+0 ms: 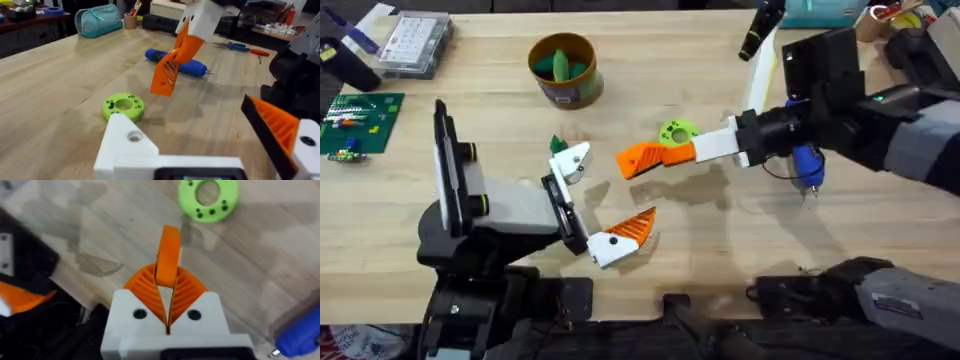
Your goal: Pick up the gripper from the table and insert it into the empty holder that is missing its gripper. Then pick up a screw, insert it into the mounting hole, and use the screwdriver to tighten it. Finally, clean up the table by picking up the vegetable and placing it into the bucket.
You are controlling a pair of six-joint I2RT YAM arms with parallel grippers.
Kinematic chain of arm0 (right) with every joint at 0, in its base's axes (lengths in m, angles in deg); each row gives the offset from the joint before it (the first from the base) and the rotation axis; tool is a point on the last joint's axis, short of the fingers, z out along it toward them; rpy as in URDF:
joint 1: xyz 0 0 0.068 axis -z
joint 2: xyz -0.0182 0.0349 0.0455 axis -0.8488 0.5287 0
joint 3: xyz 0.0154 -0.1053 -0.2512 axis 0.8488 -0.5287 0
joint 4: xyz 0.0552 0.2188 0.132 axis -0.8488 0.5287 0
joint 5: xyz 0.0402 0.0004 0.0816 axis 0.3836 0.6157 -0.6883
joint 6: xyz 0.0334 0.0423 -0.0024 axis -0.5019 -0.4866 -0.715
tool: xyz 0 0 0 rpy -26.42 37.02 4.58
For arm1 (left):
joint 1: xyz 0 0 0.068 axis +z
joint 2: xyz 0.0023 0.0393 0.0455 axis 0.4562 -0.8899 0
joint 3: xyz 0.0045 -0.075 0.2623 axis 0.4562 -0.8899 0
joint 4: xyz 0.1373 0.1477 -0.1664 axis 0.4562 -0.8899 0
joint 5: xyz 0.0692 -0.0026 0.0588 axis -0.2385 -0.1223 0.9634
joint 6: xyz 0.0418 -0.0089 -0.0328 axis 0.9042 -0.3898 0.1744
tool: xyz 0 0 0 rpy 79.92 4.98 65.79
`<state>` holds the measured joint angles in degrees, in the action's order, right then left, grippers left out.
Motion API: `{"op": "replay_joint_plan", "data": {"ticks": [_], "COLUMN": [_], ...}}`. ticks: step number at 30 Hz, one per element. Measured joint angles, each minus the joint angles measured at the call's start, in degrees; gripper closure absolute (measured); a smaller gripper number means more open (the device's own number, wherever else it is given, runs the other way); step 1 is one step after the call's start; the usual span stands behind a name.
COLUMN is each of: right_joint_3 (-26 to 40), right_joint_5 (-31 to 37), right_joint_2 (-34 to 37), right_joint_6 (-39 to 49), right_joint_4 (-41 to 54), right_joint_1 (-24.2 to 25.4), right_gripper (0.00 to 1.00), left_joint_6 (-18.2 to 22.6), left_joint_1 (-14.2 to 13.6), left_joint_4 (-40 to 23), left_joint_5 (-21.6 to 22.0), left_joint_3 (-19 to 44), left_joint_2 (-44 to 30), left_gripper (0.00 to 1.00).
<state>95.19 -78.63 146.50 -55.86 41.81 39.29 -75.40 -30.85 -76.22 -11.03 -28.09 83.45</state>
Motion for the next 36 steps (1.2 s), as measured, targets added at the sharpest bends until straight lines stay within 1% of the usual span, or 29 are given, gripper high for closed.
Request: {"op": "replay_joint_plan", "data": {"ticks": [3,7,12,18,24,29,36], "right_joint_3": [-0.23,-0.29,-0.47,-0.62,-0.69,-0.69,-0.69], "right_joint_5": [-3.32,-5.84,-8.61,-10.39,-11.72,-12.01,-12.12], "right_joint_2": [1.23,4.18,9.54,14.49,15.85,15.85,15.85], "right_joint_6": [-1.89,-4.06,-8.95,-16.95,-24.22,-28.18,-30.35], "right_joint_4": [-3.04,-5.72,-14.12,-23.2,-30.93,-31.95,-32.21], "right_joint_1": [-0.08,-0.68,-2.23,-3.58,-3.93,-4.07,-4.72], "right_gripper": [0.994,0.994,0.994,0.994,0.994,0.994,0.994], "left_joint_6": [0.0,0.0,0.0,0.0,0.0,0.0,0.0], "left_joint_1": [0.0,0.0,0.0,0.0,0.0,0.0,0.0], "left_joint_4": [0.0,0.0,0.0,0.0,0.0,0.0,0.0], "left_joint_5": [0.0,0.0,0.0,0.0,0.0,0.0,0.0], "left_joint_3": [0.0,0.02,0.0,0.0,0.0,0.0,0.0], "left_joint_2": [0.0,0.0,0.0,0.0,0.0,0.0,0.0], "left_gripper": [0.008,0.008,0.008,0.008,0.008,0.008,0.008]}}
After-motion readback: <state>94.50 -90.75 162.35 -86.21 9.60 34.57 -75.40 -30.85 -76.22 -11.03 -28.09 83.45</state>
